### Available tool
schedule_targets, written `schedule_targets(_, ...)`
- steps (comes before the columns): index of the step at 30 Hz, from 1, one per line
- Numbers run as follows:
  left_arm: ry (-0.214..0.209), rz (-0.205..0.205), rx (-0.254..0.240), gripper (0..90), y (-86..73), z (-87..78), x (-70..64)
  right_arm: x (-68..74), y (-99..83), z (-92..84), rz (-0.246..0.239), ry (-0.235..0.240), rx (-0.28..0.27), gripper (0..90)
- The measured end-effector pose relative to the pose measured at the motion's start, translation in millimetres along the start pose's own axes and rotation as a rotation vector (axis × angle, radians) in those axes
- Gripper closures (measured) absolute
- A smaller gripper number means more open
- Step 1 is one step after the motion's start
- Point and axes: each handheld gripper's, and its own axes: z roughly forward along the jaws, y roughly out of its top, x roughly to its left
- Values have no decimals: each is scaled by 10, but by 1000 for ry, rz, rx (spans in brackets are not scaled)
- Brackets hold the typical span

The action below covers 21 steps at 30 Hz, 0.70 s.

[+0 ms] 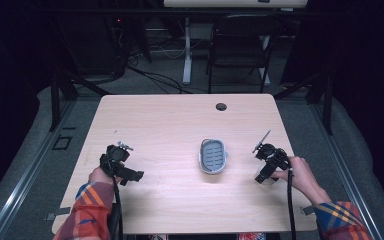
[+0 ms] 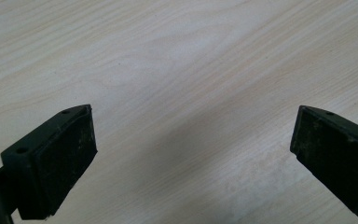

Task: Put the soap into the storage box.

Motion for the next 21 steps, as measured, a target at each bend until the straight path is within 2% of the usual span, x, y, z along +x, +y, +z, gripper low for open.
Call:
schedule_targets(1, 0, 0, 0, 1, 0, 0, 0, -8, 10, -16, -18, -4, 23, 146)
schedule_targets(7, -1, 0, 0, 0, -1, 0, 1, -1, 8, 9, -4, -8, 31, 160)
schedule_targets(9, 0, 0, 1, 1, 0, 0, 1, -10, 1, 30, -18, -18, 21, 166)
schedule_targets(10, -1, 0, 1, 1, 0, 0, 0, 0, 5, 24, -2, -12, 34, 169)
schedule_targets(12, 0, 0, 0, 0, 0, -1, -1, -1, 8, 28, -5, -22, 44, 180)
schedule_targets(15, 0, 0, 0, 1, 0, 0, 0, 9, 0, 50, 6, -22, 34, 199)
schedule_targets(21, 0, 1, 1, 0, 1, 0, 0, 5, -3, 55, -1, -36, 31, 236)
